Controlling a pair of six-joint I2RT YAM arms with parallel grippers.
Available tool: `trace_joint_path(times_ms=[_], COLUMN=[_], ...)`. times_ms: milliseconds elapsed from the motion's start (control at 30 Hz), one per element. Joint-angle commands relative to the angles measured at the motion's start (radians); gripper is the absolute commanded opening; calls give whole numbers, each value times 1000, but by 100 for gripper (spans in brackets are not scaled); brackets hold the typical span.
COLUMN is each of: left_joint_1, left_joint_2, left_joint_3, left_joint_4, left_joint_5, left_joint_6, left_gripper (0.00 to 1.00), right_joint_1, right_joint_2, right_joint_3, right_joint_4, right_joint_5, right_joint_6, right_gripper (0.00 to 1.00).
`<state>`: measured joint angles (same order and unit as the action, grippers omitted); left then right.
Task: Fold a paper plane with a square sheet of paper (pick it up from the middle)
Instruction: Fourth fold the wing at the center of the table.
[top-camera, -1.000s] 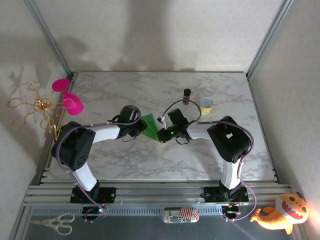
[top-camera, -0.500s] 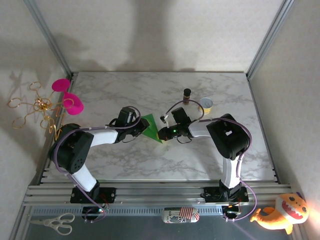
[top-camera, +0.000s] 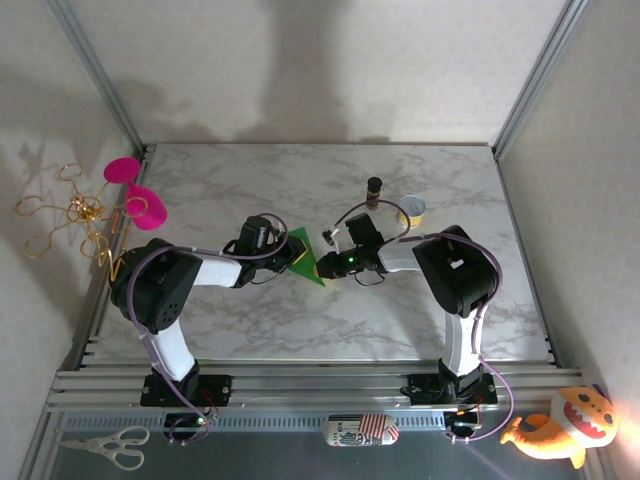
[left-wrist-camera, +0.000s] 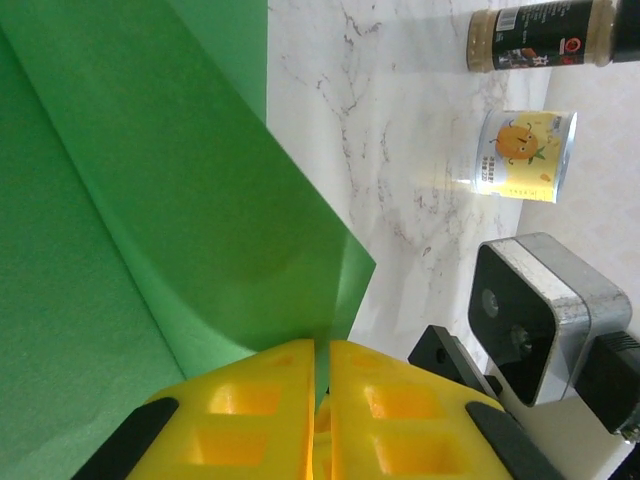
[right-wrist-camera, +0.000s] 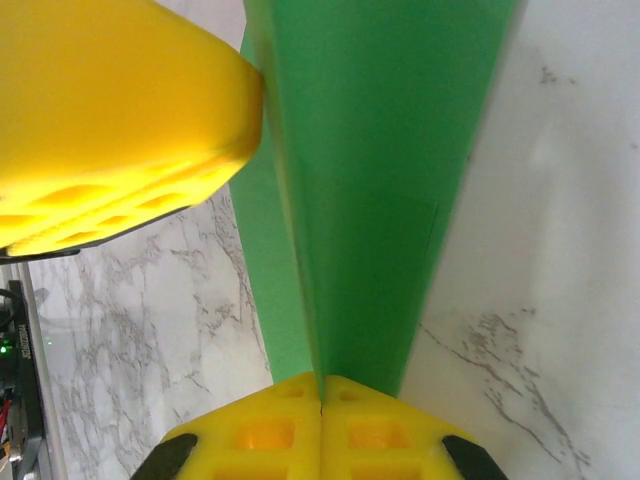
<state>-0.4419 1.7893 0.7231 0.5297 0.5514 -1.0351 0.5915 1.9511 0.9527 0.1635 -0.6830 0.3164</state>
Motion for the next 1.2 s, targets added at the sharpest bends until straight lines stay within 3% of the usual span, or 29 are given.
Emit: trace_joint_path(times_ms=[0, 300, 900, 1167], left_joint_1=[-4, -4, 32, 31], left_joint_2=[22, 48, -17, 36], left_joint_3=[1, 12, -31, -31], left_joint_4=[49, 36, 72, 154], left_joint_5=[26, 18, -9, 36], left_joint_6=[-13, -16, -26, -69], left_gripper=[12, 12, 13, 12], right_joint_1=[-1, -4, -27, -30], right_joint_2=[40, 57, 118, 126], right_joint_3=[8, 24, 50, 58], right_joint_4=[-76, -111, -183, -198], right_joint_5=[-3, 7, -7, 0], right_joint_6=[13, 26, 79, 80], right_gripper=[7, 12, 8, 12])
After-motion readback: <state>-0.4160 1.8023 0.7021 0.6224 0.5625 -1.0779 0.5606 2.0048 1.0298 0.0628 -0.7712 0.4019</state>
